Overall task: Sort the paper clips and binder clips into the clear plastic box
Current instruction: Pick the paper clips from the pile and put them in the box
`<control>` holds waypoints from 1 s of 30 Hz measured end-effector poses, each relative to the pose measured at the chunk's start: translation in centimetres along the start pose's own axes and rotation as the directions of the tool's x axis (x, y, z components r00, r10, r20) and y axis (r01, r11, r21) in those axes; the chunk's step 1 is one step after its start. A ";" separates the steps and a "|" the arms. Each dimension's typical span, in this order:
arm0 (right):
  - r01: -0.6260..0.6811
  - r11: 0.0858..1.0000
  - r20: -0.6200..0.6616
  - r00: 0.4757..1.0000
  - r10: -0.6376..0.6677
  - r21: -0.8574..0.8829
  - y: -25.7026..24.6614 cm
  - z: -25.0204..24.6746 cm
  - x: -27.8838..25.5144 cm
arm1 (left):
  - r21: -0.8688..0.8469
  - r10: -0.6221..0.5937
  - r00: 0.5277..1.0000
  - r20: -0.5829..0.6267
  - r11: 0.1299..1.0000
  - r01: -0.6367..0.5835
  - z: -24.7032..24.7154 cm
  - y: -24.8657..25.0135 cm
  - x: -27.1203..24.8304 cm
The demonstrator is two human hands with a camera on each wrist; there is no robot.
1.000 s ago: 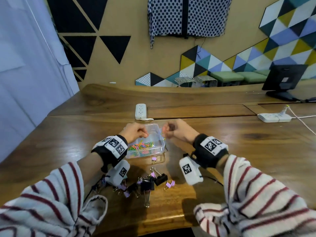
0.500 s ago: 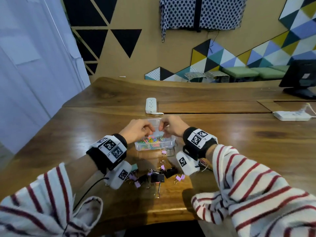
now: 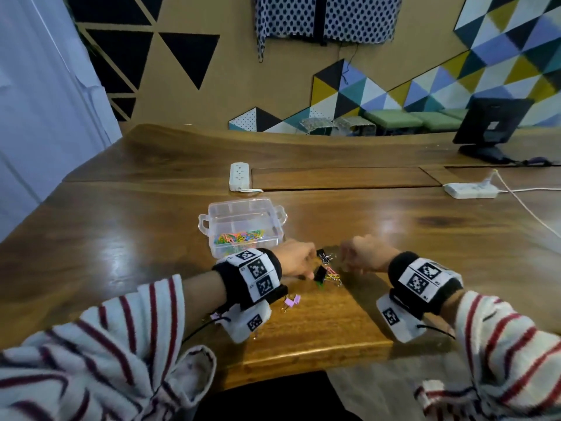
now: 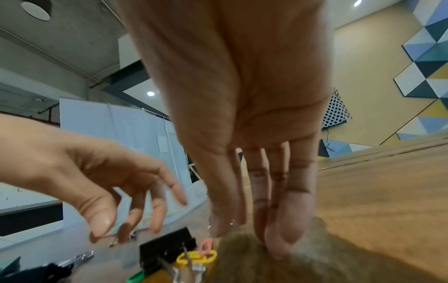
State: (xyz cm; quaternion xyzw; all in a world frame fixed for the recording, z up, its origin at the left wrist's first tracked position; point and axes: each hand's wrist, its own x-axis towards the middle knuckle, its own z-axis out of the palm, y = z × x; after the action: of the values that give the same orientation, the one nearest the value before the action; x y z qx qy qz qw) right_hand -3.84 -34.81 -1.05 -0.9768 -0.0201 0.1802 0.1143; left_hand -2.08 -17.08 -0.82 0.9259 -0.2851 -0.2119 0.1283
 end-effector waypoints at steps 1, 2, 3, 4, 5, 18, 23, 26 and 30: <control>0.019 1.000 0.029 0.999 -0.019 -0.016 -0.2 0.2 0.0 | 0.035 0.013 1.000 -0.002 0.999 -0.013 0.4 0.3 0.4; 0.035 0.999 0.036 0.999 -0.034 -0.034 -0.4 0.2 0.1 | 0.062 0.018 1.000 -0.004 0.998 -0.018 0.7 0.7 0.8; 0.046 0.998 0.024 0.999 -0.045 -0.052 -0.7 0.3 0.2 | 0.076 0.015 1.000 0.000 0.997 -0.015 1.1 1.0 1.1; 0.046 0.997 0.006 0.999 -0.046 -0.065 -1.1 0.4 0.3 | 0.074 0.000 1.000 0.003 0.997 -0.001 1.3 1.4 1.4; 0.039 0.997 -0.013 0.999 -0.040 -0.070 -1.3 0.6 0.5 | 0.076 -0.006 1.000 -0.006 0.997 0.006 1.4 1.7 1.6; -0.024 0.999 -0.021 0.999 0.024 -0.030 -2.2 1.8 0.9 | 0.120 -0.111 0.990 -0.081 0.986 0.120 -2.3 -1.4 -0.3; 0.026 0.997 -0.031 0.999 -0.028 -0.077 -2.6 1.8 0.4 | 0.091 -0.090 0.992 -0.089 0.991 0.099 -2.2 -3.3 -1.5; 0.046 0.995 -0.027 0.998 -0.049 -0.090 -2.7 1.9 -0.4 | 0.024 -0.028 0.984 -0.176 0.999 0.033 -2.9 -4.4 -4.0; 0.080 0.996 -0.015 0.997 -0.080 0.044 -2.5 2.0 -0.4 | -0.100 -0.021 0.977 -0.212 0.995 0.000 -3.3 -7.4 -8.2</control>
State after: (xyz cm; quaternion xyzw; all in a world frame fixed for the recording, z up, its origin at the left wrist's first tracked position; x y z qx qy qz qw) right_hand -4.94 -32.03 -2.13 -0.9735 -0.0543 0.1696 0.1434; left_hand -3.15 -5.96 2.02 0.9373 -0.2540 -0.1262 0.2026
